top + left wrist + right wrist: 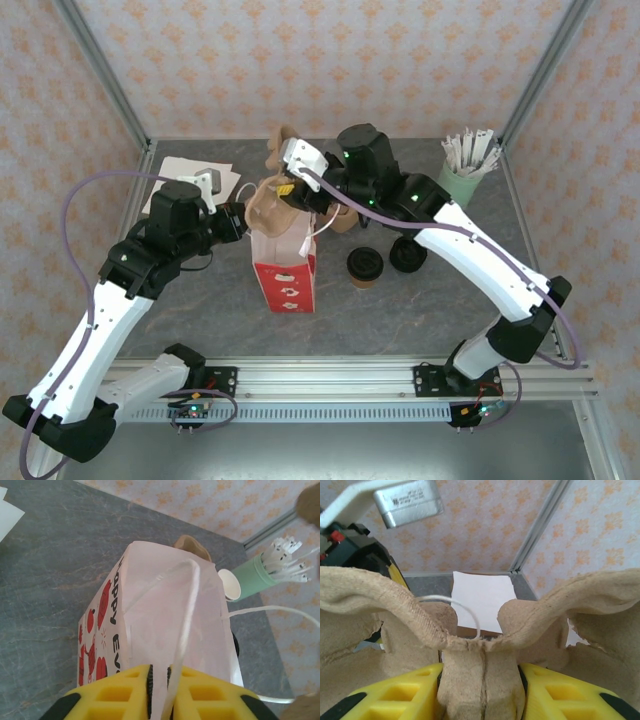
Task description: Pack the takeout coffee
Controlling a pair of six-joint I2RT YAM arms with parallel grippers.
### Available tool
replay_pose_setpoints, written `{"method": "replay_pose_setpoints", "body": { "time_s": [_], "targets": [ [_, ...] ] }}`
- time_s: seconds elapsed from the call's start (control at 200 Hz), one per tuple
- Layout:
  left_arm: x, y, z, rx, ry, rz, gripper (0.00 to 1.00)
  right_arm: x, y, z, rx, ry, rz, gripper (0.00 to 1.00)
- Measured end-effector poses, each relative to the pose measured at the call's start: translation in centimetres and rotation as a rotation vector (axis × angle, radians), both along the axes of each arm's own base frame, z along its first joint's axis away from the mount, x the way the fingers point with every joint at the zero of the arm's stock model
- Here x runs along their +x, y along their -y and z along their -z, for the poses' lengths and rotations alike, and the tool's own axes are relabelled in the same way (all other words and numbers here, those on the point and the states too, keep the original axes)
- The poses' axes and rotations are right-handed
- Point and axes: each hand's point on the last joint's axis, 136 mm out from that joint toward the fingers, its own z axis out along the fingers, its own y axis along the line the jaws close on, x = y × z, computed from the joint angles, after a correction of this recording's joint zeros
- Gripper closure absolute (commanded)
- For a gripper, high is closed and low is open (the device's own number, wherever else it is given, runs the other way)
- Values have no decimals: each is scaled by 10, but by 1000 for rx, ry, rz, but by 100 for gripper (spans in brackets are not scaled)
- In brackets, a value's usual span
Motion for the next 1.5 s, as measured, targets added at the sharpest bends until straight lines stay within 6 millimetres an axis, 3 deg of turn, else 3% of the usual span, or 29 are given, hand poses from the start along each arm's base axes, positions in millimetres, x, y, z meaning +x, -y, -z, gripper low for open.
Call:
{"method": "replay_pose_setpoints", "body": {
  "time_s": [0.28,0.541,1.096,1.496],
  "targets": [
    [0,2,3,-23,2,1,96,10,-12,40,-133,66,55,60],
    [1,2,5,-22,0,0,97,23,-6,63,-217,120,116,60],
    [1,3,5,-22,2,1,98,18,27,74,-377,146,152,61],
    [2,10,-2,-51,22,34,99,13,21,78,-467,216,156,61]
  ]
}}
